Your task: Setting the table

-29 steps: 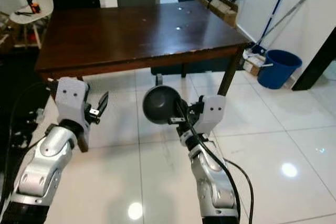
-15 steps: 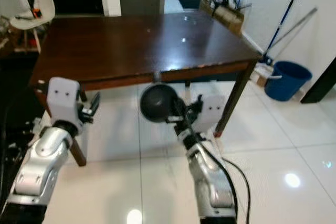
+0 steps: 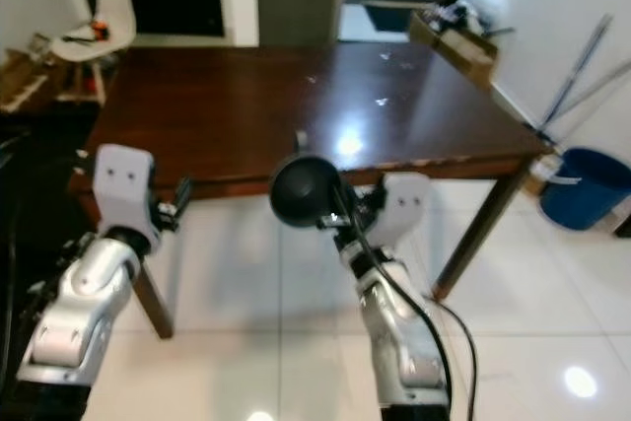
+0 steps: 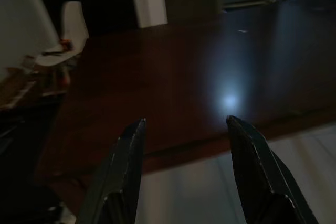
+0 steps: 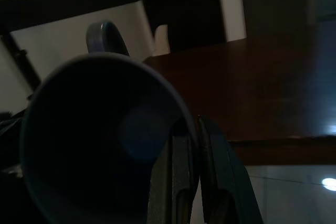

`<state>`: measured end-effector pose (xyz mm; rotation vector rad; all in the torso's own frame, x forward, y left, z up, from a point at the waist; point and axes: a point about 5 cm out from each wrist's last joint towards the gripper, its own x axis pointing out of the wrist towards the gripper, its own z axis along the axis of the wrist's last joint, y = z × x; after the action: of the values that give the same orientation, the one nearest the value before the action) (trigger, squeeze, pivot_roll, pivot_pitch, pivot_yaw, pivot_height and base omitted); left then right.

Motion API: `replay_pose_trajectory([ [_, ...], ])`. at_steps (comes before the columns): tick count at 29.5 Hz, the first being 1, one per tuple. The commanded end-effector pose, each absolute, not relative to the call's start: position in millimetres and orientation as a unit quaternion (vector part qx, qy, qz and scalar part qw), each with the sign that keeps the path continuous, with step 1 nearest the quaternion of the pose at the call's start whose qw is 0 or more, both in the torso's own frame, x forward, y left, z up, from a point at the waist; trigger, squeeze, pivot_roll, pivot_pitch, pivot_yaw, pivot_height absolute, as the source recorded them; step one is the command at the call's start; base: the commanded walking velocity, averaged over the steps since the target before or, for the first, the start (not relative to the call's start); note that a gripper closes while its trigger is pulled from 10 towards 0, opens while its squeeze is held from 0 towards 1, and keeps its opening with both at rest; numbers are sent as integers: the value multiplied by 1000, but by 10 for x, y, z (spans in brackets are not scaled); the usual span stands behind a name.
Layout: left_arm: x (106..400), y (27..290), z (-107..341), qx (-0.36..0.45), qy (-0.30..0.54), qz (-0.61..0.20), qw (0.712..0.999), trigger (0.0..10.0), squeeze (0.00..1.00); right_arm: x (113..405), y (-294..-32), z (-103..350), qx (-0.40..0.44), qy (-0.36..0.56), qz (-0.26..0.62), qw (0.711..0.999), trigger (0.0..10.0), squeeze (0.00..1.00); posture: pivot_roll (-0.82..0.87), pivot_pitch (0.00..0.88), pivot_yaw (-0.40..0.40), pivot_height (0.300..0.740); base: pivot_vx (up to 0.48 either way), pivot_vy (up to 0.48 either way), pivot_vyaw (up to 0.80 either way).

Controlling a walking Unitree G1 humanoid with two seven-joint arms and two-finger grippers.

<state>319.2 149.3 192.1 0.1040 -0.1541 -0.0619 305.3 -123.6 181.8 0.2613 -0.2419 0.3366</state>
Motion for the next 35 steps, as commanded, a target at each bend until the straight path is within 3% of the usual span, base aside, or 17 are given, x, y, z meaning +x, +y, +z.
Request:
replay_pose_trajectory([
  [1,3194,1457,1869,51,-66,-36,996,10000,0,3062,-1315,1799,127,-118,152,973,10000,0,-43,0,70,740,431,0,781],
  [5,3195,1461,1869,52,-66,-36,996,10000,0,3073,-1317,1801,129,-118,152,973,10000,0,-40,0,69,740,434,0,611],
  [35,3217,1359,1902,62,-77,-62,993,10000,0,3122,-1483,1836,140,-128,112,975,10000,0,-50,0,82,740,428,-28,0],
])
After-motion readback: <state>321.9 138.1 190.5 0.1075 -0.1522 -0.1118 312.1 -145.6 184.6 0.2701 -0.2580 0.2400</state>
